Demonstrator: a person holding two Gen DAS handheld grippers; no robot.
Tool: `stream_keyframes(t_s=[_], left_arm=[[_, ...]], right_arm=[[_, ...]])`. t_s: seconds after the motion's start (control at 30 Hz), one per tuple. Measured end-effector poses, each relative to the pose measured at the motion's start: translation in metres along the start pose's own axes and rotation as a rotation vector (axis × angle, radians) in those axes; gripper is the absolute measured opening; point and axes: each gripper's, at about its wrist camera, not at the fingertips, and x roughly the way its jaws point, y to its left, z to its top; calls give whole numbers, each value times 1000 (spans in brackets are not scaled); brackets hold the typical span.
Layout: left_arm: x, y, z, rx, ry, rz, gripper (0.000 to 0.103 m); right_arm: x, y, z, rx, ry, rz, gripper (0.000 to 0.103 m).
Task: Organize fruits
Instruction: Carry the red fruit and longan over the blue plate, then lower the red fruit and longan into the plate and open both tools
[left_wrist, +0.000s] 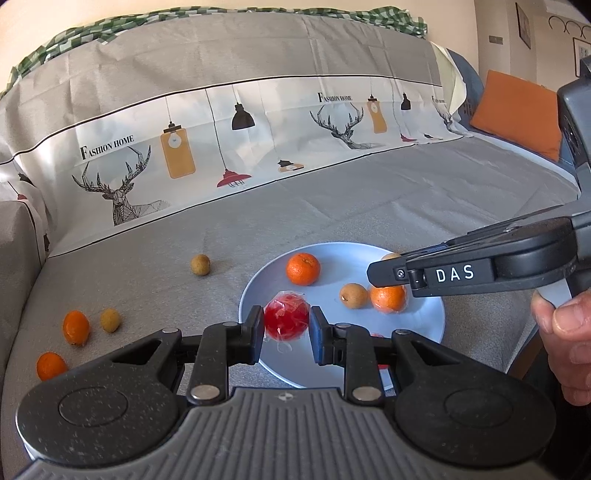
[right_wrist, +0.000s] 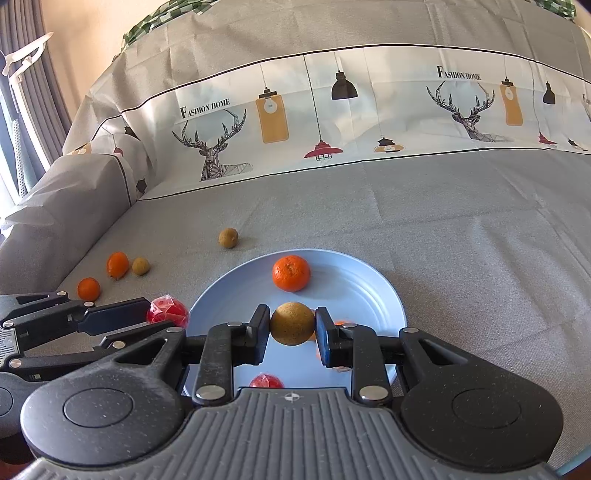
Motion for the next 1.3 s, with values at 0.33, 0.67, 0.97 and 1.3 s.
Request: stream_keyframes(t_s=[0.33, 0.67, 0.97, 1.3], left_arm=[[1, -1, 0, 9, 3, -5, 28], [1, -4, -2, 18, 6, -10, 28], [1, -6, -3, 29, 8, -13, 22], [2, -6, -3, 27, 13, -13, 22]], right_arm=[[0, 2, -2, -7, 3, 0, 28], [2, 3, -2, -16, 10, -1, 28], [3, 3, -4, -23, 15, -1, 28], [4, 5, -5, -26, 27, -5, 28]])
